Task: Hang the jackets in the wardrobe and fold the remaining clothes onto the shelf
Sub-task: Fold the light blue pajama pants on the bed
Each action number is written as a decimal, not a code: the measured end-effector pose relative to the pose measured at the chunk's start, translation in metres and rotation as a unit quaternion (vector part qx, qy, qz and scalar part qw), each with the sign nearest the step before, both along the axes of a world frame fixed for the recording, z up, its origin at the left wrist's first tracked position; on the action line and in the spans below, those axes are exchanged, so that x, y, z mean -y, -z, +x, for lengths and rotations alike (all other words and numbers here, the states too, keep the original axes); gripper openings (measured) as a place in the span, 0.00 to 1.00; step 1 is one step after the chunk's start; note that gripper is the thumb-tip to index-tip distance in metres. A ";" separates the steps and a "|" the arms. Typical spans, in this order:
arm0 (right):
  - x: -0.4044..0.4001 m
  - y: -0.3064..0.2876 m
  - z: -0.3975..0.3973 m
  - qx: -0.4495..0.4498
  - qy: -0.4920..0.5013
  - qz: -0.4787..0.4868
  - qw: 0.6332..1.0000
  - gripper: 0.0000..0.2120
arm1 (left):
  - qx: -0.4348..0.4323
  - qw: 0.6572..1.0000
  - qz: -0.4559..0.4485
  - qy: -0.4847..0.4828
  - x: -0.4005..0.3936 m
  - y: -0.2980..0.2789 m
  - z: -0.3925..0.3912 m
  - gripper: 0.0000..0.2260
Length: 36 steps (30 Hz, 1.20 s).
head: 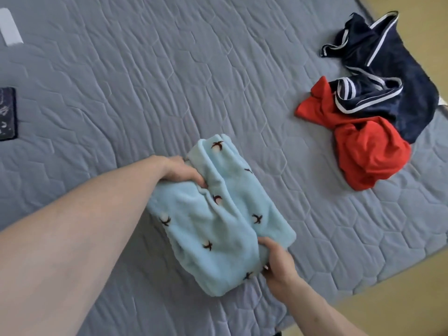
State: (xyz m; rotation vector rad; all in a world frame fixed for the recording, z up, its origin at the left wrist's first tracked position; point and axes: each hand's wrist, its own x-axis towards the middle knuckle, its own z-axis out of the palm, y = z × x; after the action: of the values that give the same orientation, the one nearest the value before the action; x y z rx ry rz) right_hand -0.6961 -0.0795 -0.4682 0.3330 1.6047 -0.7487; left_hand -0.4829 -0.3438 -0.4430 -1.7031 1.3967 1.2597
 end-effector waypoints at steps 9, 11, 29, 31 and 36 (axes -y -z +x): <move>0.019 -0.017 -0.074 -0.137 -0.139 -0.079 0.978 0.28 | -0.159 0.926 0.082 -0.332 -0.145 0.001 0.025 0.36; 0.018 -0.016 -0.072 -0.123 -0.169 -0.086 0.974 0.29 | -0.158 0.909 0.053 -0.382 -0.164 0.004 0.022 0.34; 0.044 -0.345 -0.079 0.021 -0.401 -0.157 0.902 0.22 | -0.202 0.797 -0.032 -0.568 -0.295 -0.363 0.027 0.22; 0.044 -0.386 -0.068 0.027 -0.438 -0.179 0.880 0.22 | -0.210 0.780 -0.068 -0.586 -0.317 -0.407 0.034 0.20; 0.046 -0.474 -0.007 0.044 -0.509 -0.221 0.831 0.16 | -0.210 0.729 -0.142 -0.635 -0.377 -0.498 0.068 0.19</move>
State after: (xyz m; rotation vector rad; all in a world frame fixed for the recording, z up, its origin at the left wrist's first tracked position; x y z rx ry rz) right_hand -0.7034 -0.1254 0.0056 -0.7842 1.2141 -0.2255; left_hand -0.4147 0.0329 0.0550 -2.8890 0.4122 2.3098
